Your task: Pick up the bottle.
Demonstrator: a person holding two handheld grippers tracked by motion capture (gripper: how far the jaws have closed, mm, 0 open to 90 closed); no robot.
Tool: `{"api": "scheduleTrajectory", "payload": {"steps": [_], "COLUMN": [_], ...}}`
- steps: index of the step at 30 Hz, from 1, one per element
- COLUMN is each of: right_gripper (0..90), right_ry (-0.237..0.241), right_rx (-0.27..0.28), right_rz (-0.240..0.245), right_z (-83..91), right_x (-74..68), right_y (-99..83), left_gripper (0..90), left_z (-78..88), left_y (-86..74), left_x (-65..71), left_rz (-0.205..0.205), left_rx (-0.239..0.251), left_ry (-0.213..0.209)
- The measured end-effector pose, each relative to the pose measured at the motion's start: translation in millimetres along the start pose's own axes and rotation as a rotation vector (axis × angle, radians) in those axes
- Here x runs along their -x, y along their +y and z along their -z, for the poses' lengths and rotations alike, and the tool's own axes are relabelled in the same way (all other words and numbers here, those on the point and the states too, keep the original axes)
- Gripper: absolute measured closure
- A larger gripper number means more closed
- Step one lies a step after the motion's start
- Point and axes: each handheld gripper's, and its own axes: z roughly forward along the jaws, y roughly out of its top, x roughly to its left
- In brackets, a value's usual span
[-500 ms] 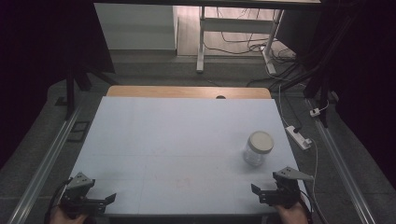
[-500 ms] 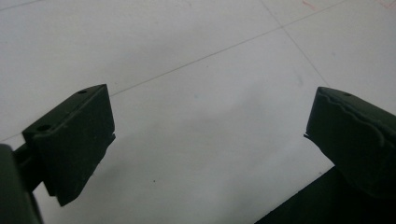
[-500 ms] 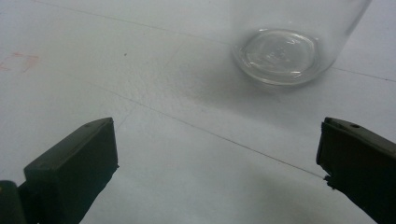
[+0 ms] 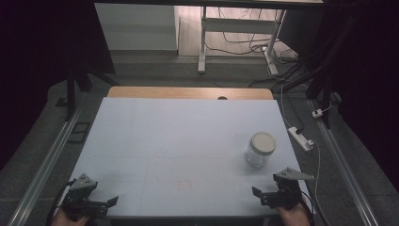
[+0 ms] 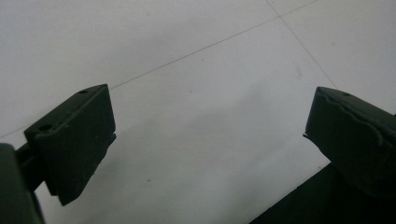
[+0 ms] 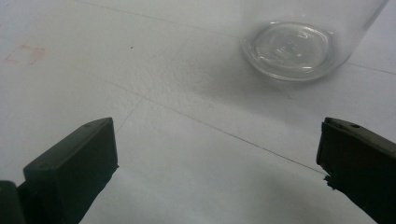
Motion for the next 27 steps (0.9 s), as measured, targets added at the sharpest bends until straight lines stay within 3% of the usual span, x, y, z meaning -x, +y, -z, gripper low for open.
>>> {"api": "scheduleTrajectory", "payload": {"steps": [8, 20, 27], "right_gripper": [0.0, 0.0, 0.0], "right_ry": [0.002, -0.013, -0.018], "right_rx": [0.004, 0.02, 0.042], "right_rz": [0.01, -0.015, 0.001], "right_z": [0.5, 2.6, 4.6], "right_x": [-0.9, 0.2, -1.7], "right_y": [0.0, 0.5, 4.9], "left_gripper": [2.9, 2.8, 2.8], "left_z": [-0.7, -0.6, -0.8], "left_y": [0.5, 0.4, 0.5], "left_x": [0.5, -1.5, -1.5], "left_rz": [-0.005, 0.011, 0.012], "left_rx": [-0.011, -0.012, -0.013], "left_ry": [-0.008, -0.011, -0.01]}}
